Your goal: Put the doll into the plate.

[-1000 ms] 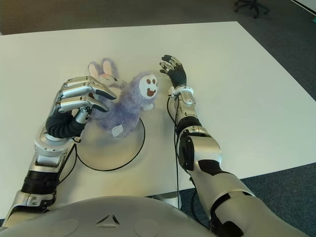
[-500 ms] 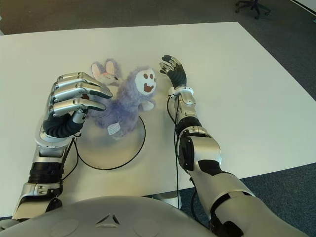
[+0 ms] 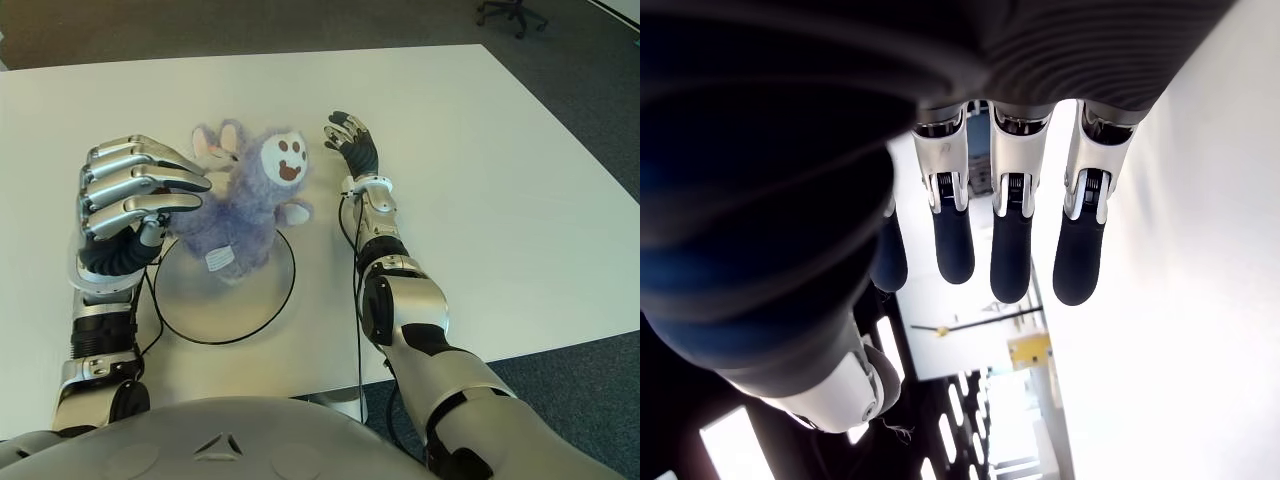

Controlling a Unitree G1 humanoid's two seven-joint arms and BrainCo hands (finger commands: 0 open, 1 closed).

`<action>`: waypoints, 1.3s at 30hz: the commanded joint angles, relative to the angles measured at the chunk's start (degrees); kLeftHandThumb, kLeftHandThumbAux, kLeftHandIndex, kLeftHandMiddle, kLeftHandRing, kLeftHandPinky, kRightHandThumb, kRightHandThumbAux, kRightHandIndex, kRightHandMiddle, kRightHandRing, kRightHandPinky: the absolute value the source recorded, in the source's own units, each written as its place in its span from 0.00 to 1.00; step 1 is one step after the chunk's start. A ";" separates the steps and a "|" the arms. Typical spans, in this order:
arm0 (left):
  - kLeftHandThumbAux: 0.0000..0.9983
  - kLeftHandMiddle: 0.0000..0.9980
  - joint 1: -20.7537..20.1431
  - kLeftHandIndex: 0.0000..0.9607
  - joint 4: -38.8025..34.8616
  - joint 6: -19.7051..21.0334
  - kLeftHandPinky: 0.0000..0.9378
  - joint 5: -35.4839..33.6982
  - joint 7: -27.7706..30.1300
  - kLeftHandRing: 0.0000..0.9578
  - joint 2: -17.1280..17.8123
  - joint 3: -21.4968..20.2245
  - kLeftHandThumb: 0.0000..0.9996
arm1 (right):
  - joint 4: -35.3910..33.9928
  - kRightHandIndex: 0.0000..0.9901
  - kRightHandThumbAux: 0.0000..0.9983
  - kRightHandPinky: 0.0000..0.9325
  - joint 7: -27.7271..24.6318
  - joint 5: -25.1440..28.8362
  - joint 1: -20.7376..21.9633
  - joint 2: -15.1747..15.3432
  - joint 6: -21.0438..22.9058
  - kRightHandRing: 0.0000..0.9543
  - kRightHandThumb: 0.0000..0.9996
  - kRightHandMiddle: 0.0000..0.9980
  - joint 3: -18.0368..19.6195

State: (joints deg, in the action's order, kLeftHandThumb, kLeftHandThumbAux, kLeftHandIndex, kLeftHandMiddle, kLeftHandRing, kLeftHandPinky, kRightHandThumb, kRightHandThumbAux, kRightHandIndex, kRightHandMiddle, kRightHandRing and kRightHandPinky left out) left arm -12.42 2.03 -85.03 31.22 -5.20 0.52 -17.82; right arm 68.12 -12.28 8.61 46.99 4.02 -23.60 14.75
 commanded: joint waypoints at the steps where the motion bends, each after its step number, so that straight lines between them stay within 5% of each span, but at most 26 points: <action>1: 0.68 0.46 -1.27 0.40 1.45 -1.85 0.39 2.11 -1.24 0.36 -3.30 -2.99 0.83 | 1.48 0.23 0.78 0.33 0.00 0.23 -2.72 -0.49 1.67 0.25 0.51 0.21 0.16; 6: 0.69 0.46 -1.95 0.39 2.32 -2.79 0.40 3.37 -1.59 0.38 -5.59 -5.47 0.82 | 1.47 0.23 0.79 0.33 0.00 0.25 -2.70 -0.50 1.71 0.25 0.51 0.21 0.16; 7: 0.71 0.36 -2.07 0.41 2.47 -3.05 0.38 3.55 -1.64 0.37 -6.02 -5.91 0.72 | 1.47 0.23 0.80 0.32 0.02 0.23 -2.69 -0.50 1.72 0.25 0.50 0.21 0.15; 9: 0.72 0.32 -2.47 0.42 2.80 -3.77 0.37 4.02 -1.77 0.37 -6.97 -6.88 0.68 | 1.45 0.23 0.80 0.32 0.00 0.22 -2.71 -0.46 1.73 0.25 0.49 0.21 0.13; 24: 0.73 0.32 -4.45 0.42 4.41 -6.57 0.36 4.52 -1.40 0.36 -7.89 -9.27 0.67 | 1.48 0.23 0.80 0.32 -0.21 0.20 -2.64 -0.25 1.76 0.25 0.50 0.21 0.14; 34: 0.73 0.32 -2.91 0.42 4.77 -4.40 0.34 1.38 -0.90 0.35 -4.94 -4.64 0.67 | 1.52 0.23 0.80 0.32 -0.20 0.14 -2.51 -0.21 1.88 0.26 0.51 0.22 0.08; 39: 0.73 0.31 -0.54 0.41 4.72 -1.58 0.34 -3.55 -0.42 0.34 -0.90 2.38 0.67 | 1.54 0.24 0.79 0.33 -0.23 0.21 -2.40 -0.23 2.04 0.27 0.52 0.23 0.11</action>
State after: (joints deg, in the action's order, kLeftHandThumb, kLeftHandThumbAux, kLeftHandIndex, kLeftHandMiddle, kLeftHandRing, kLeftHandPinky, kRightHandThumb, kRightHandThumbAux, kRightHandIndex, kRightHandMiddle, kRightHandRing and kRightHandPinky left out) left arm -14.93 6.48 -88.35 30.40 -6.33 -2.96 -19.01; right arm 68.10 -12.51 8.66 47.03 4.14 -23.52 14.75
